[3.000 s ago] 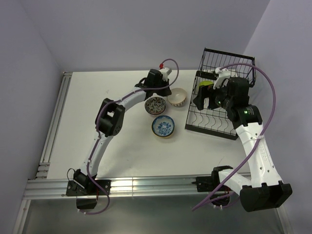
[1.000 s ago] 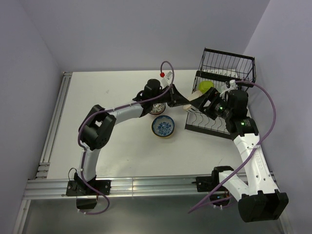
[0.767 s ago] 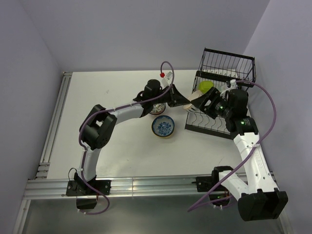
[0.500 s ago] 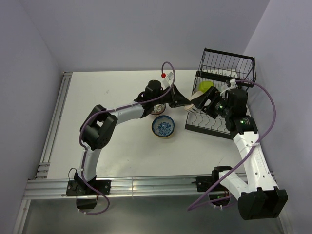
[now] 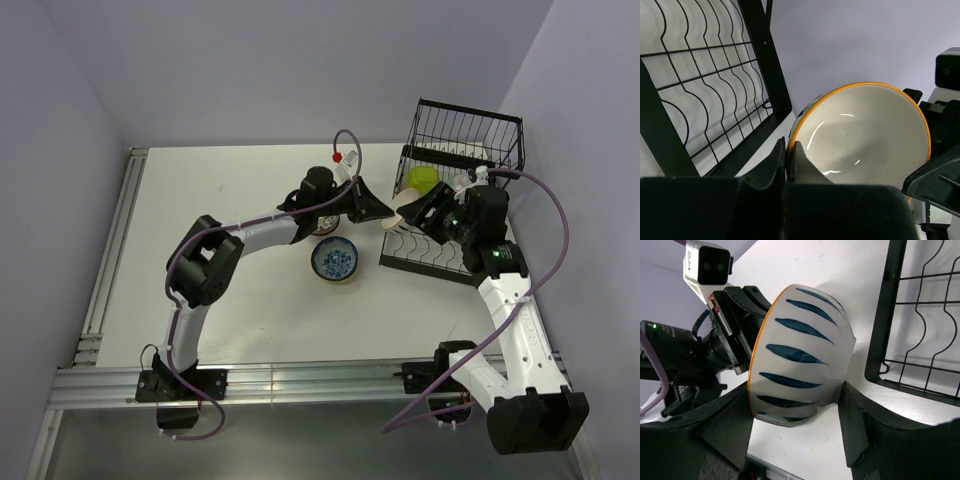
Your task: Load the bowls into the dish rack
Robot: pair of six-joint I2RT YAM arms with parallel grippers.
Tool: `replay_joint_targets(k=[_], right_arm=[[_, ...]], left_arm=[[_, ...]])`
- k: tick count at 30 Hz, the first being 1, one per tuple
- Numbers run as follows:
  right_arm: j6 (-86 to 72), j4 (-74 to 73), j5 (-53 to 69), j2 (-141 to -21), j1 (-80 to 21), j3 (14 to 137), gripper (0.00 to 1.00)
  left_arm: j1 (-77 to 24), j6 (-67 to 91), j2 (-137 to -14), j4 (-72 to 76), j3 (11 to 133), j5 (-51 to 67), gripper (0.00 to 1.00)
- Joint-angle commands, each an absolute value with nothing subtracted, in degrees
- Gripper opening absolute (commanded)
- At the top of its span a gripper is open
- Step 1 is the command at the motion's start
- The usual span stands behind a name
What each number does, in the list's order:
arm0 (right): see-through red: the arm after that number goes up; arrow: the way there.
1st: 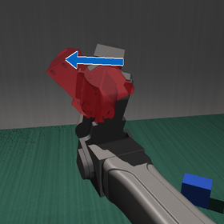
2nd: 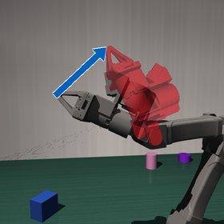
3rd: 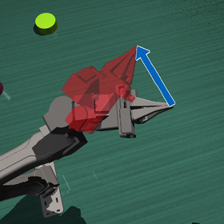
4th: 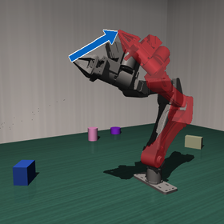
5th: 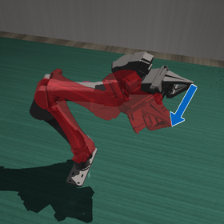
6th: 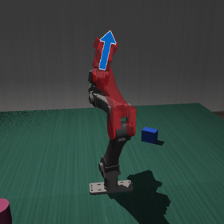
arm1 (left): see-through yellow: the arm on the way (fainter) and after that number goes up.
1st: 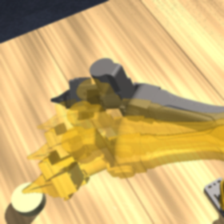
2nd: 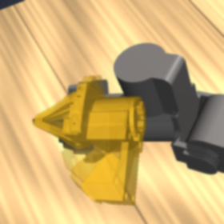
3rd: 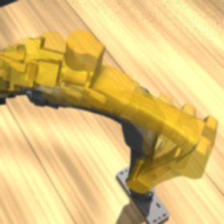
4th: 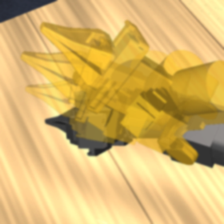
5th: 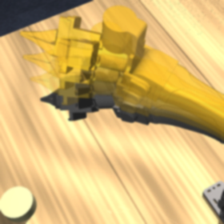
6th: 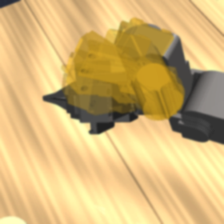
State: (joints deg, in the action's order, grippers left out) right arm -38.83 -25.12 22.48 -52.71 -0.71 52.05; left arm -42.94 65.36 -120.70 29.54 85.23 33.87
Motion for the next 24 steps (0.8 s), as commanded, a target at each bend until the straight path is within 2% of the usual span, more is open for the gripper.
replay_joint_targets(k=[1, 5, 6, 10, 11, 14, 20, 24], right_arm=[[-37.36, -21.79, 22.41, -51.50, -0.44, 53.00, 0.00], [-36.74, -21.97, 23.11, -50.98, 2.19, 53.35, 0.00], [-36.48, -22.06, 23.29, -50.98, 2.63, 53.44, 0.00], [-34.72, -22.67, 22.94, -51.06, 4.30, 53.79, 0.00], [-34.37, -22.85, 22.85, -51.24, 4.39, 53.96, 0.00], [-32.70, -23.64, 21.71, -51.33, 4.66, 54.14, 0.00], [-29.54, -23.91, 20.22, -50.98, 4.75, 54.14, 0.00], [-25.59, -24.70, 17.94, -51.24, 4.75, 53.53, 0.00]], left_arm=[[-43.86, 64.78, -120.67, 31.38, 88.24, 34.10, 0.00], [-43.51, 64.34, -120.76, 30.33, 87.72, 33.49, 0.07], [-43.42, 64.25, -120.85, 30.15, 87.63, 33.31, 0.14], [-43.07, 63.90, -121.20, 29.27, 88.06, 33.22, 0.32], [-43.07, 63.81, -121.20, 29.09, 88.33, 33.22, 0.41], [-42.98, 63.28, -121.20, 28.48, 88.59, 33.22, 0.51], [-42.80, 62.14, -121.03, 26.28, 88.86, 32.61, 0.61], [-41.84, 60.83, -120.06, 25.40, 88.33, 33.04, 0.64]])
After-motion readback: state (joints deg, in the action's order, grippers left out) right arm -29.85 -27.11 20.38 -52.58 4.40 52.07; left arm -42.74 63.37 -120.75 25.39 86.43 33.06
